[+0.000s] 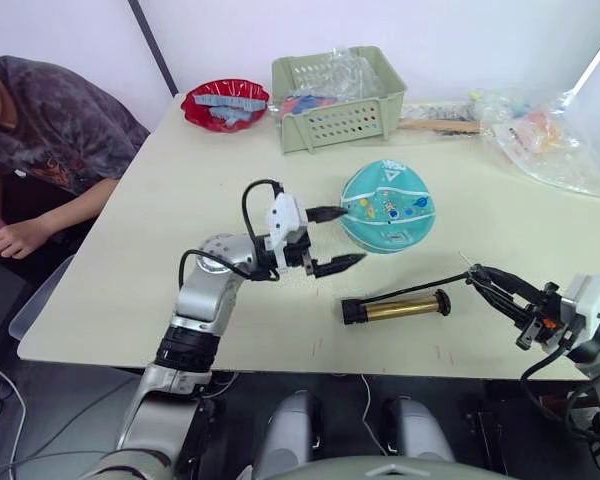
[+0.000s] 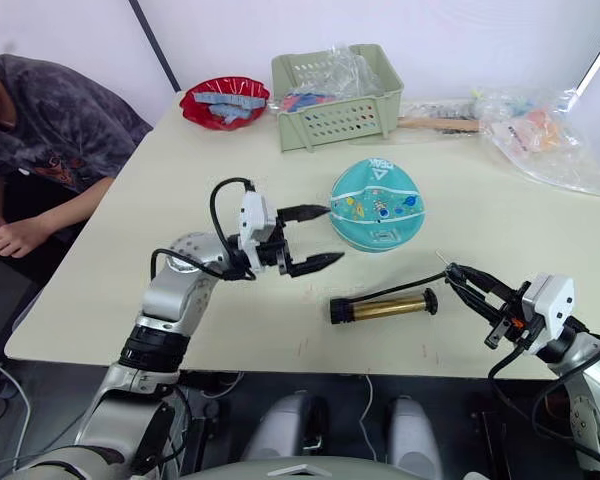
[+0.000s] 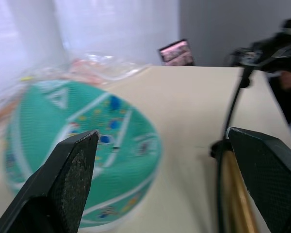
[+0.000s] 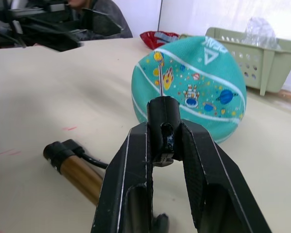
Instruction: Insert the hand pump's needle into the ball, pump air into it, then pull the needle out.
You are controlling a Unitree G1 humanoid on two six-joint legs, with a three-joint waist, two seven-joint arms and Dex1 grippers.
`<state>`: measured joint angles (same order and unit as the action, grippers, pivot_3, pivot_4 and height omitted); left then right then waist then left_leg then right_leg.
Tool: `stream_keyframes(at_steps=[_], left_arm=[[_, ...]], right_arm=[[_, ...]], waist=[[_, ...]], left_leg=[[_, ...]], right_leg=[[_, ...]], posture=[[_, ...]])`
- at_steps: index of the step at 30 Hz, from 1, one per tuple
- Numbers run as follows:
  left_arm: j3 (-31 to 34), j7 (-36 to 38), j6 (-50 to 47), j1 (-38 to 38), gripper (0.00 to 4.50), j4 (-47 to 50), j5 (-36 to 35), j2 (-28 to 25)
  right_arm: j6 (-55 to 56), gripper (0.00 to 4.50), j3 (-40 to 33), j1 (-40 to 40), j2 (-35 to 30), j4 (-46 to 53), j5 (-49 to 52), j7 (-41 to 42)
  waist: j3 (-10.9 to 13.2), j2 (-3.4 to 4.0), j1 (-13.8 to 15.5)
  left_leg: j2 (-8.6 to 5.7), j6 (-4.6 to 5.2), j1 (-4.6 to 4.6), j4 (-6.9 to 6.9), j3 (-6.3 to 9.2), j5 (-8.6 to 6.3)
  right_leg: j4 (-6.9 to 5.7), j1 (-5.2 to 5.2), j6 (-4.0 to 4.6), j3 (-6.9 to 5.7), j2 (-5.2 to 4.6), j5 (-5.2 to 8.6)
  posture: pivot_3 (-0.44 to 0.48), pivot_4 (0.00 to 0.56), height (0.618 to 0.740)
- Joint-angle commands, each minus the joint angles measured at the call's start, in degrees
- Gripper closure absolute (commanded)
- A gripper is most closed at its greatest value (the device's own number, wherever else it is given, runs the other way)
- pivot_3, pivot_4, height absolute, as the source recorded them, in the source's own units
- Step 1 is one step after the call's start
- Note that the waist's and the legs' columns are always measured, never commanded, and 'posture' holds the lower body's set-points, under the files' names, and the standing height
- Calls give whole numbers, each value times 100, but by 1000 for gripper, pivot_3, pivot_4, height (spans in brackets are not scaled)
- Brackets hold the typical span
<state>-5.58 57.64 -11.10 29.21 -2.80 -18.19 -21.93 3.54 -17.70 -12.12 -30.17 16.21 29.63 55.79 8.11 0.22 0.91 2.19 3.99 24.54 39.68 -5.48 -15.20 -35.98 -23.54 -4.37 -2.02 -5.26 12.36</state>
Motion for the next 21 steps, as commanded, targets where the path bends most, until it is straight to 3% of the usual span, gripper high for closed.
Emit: stream_keyframes(at_steps=[1,9,21], left_arm=[[128,-552,-502,270,9,273,-19,67],[59,-1683,-1214,1294,9,-629,535,254],[-252,-1821,-899,2287,9,-2400,1064,853]], right_arm=[[173,4177,-97,26,-8,51,100,0],[202,4177,10,95,53,117,114,-79],[175,4177,133,176,60,280,93,-295]], waist=[[0,0,-3],[4,-7,0],[8,-13,-10]], left_leg=[[0,0,-1,0,0,0],[-3,-11,0,0,10,7],[-2,-13,1,0,0,8]], right_leg=[[0,0,0,0,0,0],[-1,7,0,9,20,0],[1,5,0,16,24,1]], posture=[[0,150,740],[0,150,740],[0,150,740]])
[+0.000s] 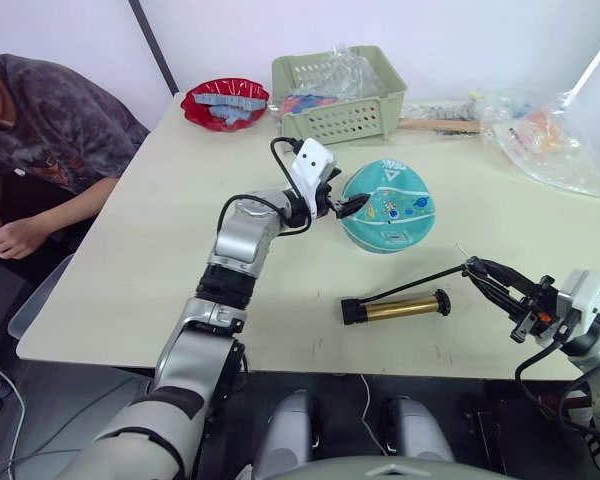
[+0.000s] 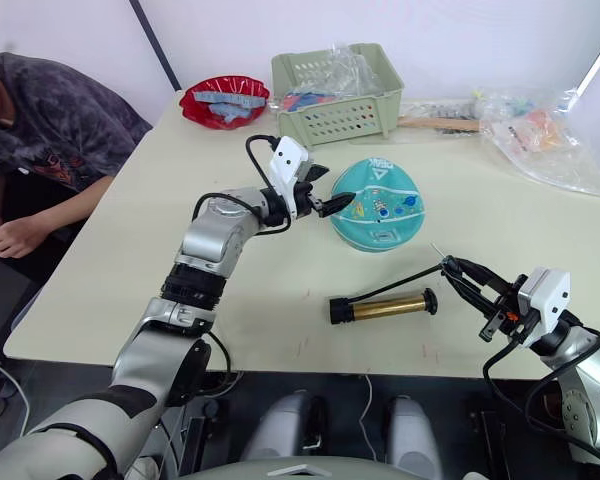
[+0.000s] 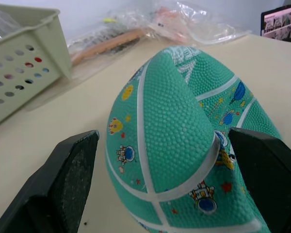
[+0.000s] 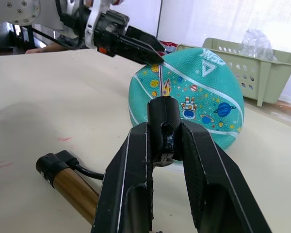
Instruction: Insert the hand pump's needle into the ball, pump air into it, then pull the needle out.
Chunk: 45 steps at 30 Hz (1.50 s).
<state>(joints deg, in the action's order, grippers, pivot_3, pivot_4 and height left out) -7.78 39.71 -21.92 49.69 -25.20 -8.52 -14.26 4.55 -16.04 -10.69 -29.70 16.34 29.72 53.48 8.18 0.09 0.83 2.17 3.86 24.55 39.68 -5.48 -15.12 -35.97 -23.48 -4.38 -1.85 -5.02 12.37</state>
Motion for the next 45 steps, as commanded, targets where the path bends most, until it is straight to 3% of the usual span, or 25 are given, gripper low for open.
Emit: stream_keyframes(at_steps=[1,10,17,21,36,45], left_arm=[[-19,-21,191,264,9,-221,104,115],[27,-304,464,504,9,-881,264,467],[36,-514,513,455,3131,-915,322,577],[8,-551,547,387,4379,-900,353,597],[-75,-787,1158,-9,4465,-800,500,790],[-87,-898,1626,-217,4465,-776,567,974]], right_arm=[[72,4177,-26,28,13,279,81,-76],[-25,4177,10,-19,41,436,84,-292],[-266,4177,32,-41,28,593,121,-478],[-834,4177,93,28,-51,833,196,-792],[-4899,4177,626,1512,-1029,1943,771,-2698],[-7634,4177,673,3518,-1198,1260,1537,-3306]], waist=[[0,0,-1],[1,-1,2],[2,-4,5],[3,-6,0],[1,-11,17],[0,-11,30]], left_leg=[[0,0,-1,0,0,0],[0,0,0,0,5,0],[0,0,3,0,11,0],[0,0,5,0,11,0],[1,13,9,1,15,-7],[1,22,12,2,20,-12]], right_leg=[[0,0,0,0,0,0],[0,0,0,1,0,0],[0,-1,0,0,0,0],[0,-4,0,1,0,0],[-1,-7,2,-1,-4,-2],[-1,-7,6,-6,-5,-4]], posture=[[0,150,740],[0,150,740],[0,150,740],[0,150,740],[0,150,740],[0,150,740]])
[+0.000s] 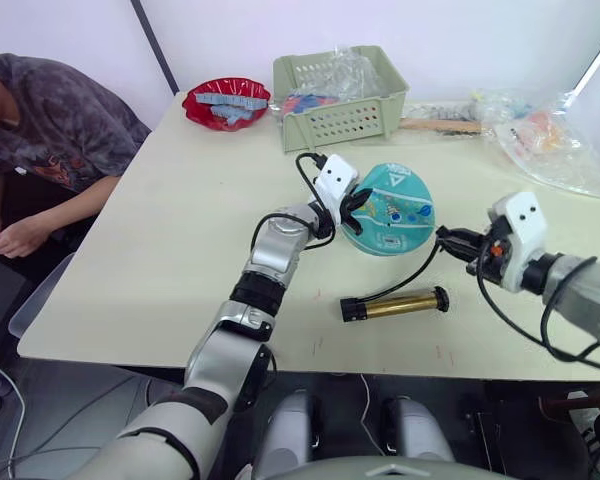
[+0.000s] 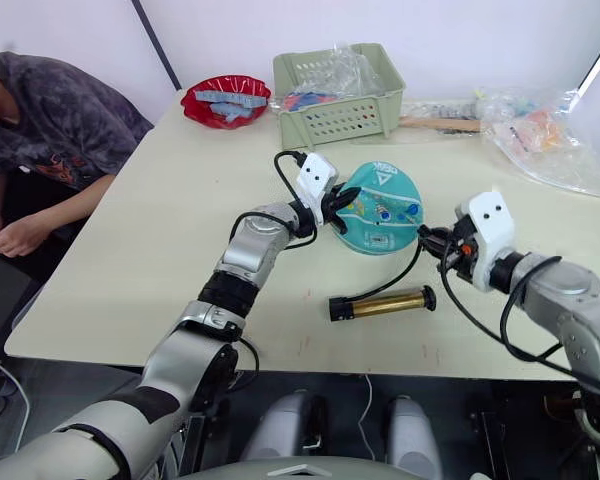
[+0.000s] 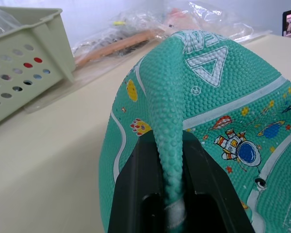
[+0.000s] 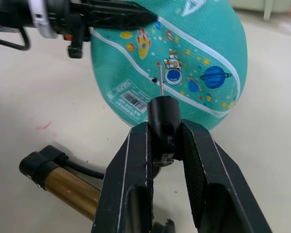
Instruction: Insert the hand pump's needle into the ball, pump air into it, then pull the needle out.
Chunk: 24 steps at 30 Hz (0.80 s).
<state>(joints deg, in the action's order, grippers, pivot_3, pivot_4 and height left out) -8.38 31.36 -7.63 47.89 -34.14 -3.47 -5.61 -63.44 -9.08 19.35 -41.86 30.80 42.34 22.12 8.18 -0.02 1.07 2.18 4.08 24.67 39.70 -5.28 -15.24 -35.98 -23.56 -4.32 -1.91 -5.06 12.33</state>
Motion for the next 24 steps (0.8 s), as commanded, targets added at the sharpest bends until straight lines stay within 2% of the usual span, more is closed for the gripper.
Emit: stream_keyframes(at_steps=[1,9,13,17,24], left_arm=[[-20,-70,234,-38,4465,104,59,125],[-59,-66,580,-86,4465,84,177,157],[-118,-64,745,-147,4465,48,275,175],[-141,-106,814,-251,4465,14,332,213],[-153,-69,982,-344,4465,-9,382,217]], right_arm=[[-1112,4177,5,709,19,-290,304,-216],[-2814,4177,74,2019,626,-1109,230,-524],[-2906,4177,255,2265,765,-1486,189,-708],[-2906,4177,733,2511,730,-1728,30,-808],[-2906,4177,840,2806,840,-2381,96,-885]], waist=[[0,0,7],[0,0,-12],[0,0,-15],[0,0,-24],[0,0,-19]], left_leg=[[0,0,1,1,3,0],[-1,0,9,1,2,0],[-1,0,12,1,1,0],[-1,-1,11,0,-1,0],[-1,-1,10,0,-3,0]], right_leg=[[0,1,1,-4,0,0],[0,-4,1,-6,-3,-1],[1,-6,0,-6,-3,-1],[1,-6,0,-6,-4,-1],[0,-6,-1,-6,-4,-1]], posture=[[0,150,740],[0,150,740],[0,150,740],[0,150,740],[0,150,740]])
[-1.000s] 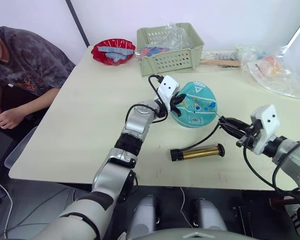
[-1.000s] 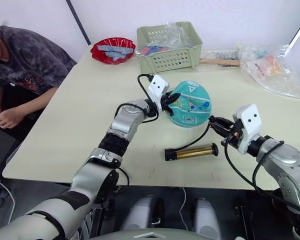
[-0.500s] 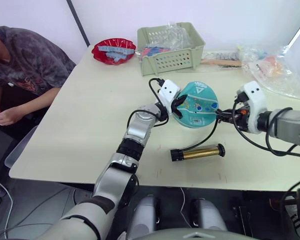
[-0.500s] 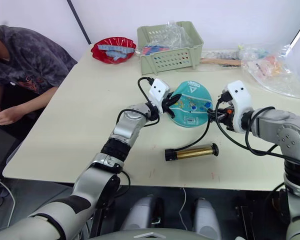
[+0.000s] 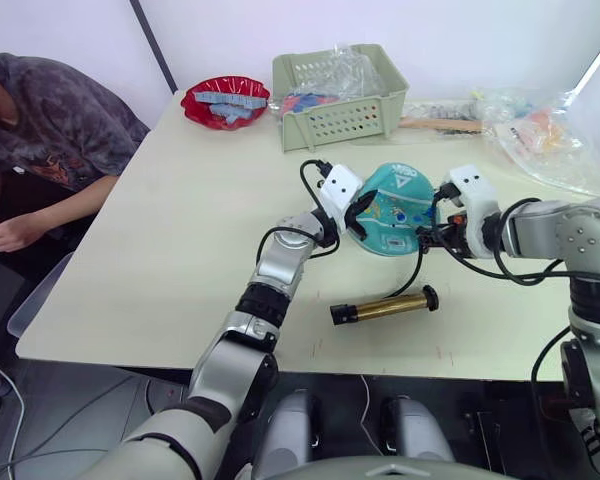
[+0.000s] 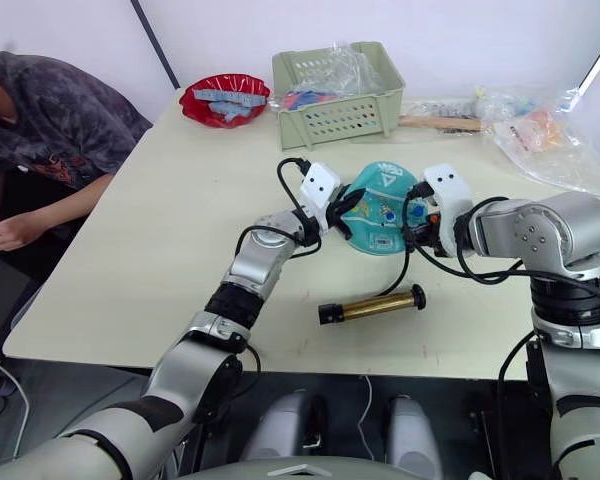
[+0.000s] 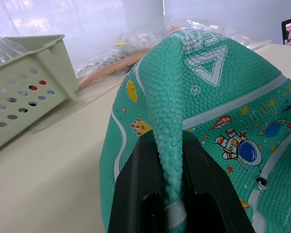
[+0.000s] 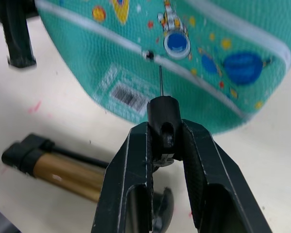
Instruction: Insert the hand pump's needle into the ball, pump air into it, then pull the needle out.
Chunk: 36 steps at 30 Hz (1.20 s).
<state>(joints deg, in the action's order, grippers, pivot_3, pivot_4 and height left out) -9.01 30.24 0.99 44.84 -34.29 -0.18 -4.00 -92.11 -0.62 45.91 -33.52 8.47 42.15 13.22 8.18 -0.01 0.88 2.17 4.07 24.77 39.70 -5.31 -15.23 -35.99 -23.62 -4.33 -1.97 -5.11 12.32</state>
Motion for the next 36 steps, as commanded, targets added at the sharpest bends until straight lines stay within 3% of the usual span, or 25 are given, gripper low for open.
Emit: stream_keyframes(at_steps=[1,36], left_arm=[[-94,53,141,-49,4465,3,59,51],[-142,160,182,-165,4465,-14,121,44]], right_arm=[[-39,4177,4,191,30,-225,126,-2],[-38,4177,149,538,459,-650,-367,8]], waist=[[0,0,0],[0,1,-20]], left_leg=[[0,0,1,0,0,0],[3,5,-1,-1,0,-3]], right_leg=[[0,0,0,0,0,0],[0,-1,0,0,0,0]], posture=[[0,150,740],[0,150,740]])
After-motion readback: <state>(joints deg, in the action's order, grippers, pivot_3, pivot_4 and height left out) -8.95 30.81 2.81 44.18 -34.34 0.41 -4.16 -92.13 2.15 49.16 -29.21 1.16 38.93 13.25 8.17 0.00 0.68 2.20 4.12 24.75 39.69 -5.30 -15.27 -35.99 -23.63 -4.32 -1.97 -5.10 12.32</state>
